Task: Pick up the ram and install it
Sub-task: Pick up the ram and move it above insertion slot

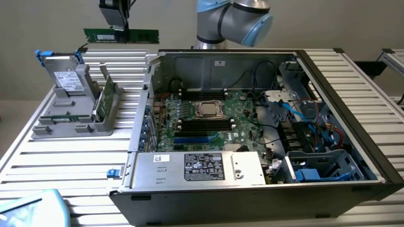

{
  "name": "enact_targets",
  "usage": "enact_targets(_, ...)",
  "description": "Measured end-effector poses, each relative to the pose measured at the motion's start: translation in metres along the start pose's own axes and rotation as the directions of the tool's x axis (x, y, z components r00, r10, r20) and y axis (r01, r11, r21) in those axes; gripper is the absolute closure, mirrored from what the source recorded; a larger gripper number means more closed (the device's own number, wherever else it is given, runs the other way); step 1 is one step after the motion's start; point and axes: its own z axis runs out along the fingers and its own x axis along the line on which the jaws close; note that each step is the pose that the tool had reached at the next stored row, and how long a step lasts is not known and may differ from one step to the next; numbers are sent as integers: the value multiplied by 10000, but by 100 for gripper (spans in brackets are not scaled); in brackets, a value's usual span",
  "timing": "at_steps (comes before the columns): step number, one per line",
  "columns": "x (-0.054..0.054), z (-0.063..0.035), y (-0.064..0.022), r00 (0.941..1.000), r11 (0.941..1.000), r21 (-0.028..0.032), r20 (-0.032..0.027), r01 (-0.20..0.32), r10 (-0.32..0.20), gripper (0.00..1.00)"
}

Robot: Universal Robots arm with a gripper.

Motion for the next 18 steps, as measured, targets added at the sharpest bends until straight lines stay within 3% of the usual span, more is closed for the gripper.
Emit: enact_targets(18, 21, -129, -784, 9999, 10000, 4, 121, 18, -18, 85)
